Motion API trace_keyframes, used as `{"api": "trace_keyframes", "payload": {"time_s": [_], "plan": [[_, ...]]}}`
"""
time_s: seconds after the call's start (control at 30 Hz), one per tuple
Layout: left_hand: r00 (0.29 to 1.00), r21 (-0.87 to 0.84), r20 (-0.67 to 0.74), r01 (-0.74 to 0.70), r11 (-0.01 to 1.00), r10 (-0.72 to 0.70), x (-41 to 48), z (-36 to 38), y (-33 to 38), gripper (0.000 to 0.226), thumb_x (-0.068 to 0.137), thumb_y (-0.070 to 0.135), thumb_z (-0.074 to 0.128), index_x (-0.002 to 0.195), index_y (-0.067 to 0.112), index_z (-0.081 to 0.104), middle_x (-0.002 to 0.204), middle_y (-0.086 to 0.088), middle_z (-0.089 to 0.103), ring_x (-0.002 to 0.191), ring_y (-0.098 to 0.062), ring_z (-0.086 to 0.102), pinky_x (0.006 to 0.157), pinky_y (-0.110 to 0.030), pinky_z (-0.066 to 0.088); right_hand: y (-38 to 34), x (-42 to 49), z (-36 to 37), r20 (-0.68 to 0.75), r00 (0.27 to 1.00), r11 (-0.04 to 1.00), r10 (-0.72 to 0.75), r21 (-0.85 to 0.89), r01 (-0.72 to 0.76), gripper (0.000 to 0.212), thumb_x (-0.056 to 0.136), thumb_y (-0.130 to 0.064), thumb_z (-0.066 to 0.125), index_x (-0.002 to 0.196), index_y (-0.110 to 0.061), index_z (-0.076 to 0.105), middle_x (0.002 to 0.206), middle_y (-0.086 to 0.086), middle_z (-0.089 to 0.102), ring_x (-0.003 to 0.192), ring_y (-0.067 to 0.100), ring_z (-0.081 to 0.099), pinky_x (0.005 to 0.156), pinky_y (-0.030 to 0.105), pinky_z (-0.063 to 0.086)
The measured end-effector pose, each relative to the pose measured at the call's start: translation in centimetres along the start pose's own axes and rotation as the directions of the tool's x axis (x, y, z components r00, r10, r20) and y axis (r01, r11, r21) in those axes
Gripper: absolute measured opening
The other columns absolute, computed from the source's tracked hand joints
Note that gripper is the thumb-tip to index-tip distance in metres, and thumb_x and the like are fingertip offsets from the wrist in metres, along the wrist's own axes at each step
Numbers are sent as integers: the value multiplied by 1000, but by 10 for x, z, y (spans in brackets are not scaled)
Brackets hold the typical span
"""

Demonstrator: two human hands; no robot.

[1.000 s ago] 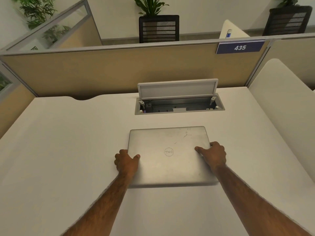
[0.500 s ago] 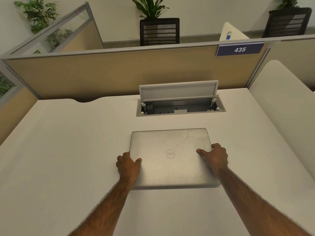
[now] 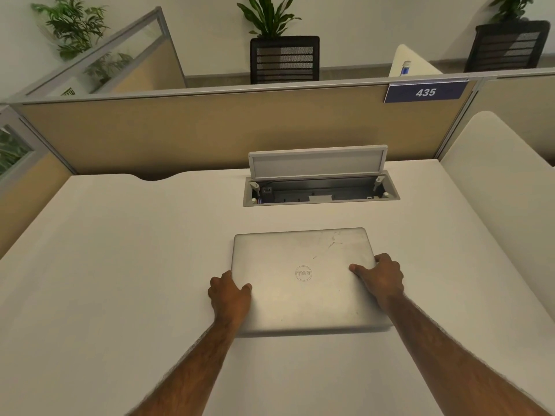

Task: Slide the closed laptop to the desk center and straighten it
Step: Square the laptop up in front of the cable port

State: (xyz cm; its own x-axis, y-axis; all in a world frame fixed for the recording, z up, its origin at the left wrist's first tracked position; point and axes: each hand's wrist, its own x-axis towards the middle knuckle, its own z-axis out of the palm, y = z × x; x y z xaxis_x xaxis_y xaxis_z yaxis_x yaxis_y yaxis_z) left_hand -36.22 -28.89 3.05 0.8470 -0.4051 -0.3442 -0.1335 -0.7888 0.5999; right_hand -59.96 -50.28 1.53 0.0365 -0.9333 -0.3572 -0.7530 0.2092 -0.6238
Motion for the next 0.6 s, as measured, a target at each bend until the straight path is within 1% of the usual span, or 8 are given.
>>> {"api": "trace_keyframes", "payload": {"time_s": [0.2,0.4,0.5,0.6], "plan": [[1000,-26,9,-16,1000,16,3,1,-3,60,90,22,66,144,3,47,138,-21,44,133,-41,40,111,-47,39,1,-2,-1,-4,1000,1000,8,10,-8,68,65,-53,81,117,-17,57,118,9,60,109,35,60,90,50,54],[1000,-42,13,-16,999,16,6,0,-4,64,91,22,66,148,5,44,142,-21,42,136,-40,38,113,-45,37,3,-6,-3,6,1000,1000,11,24,-11,66,64,-53,80,116,-19,58,117,8,60,108,34,61,90,50,54],[999,-25,20,-30,999,30,6,1,-6,63,92,22,65,148,5,43,143,-21,41,136,-40,37,112,-44,36,4,-7,-4,11,1000,999,10,33,-10,66,64,-53,80,116,-19,58,118,7,60,108,34,61,90,51,54],[998,36,21,-55,998,54,4,1,-7,60,94,24,62,146,3,43,142,-22,41,135,-41,38,111,-45,37,4,-9,-4,11,1000,999,1,34,-1,66,66,-52,80,119,-19,58,120,8,60,109,33,61,91,52,53]]}}
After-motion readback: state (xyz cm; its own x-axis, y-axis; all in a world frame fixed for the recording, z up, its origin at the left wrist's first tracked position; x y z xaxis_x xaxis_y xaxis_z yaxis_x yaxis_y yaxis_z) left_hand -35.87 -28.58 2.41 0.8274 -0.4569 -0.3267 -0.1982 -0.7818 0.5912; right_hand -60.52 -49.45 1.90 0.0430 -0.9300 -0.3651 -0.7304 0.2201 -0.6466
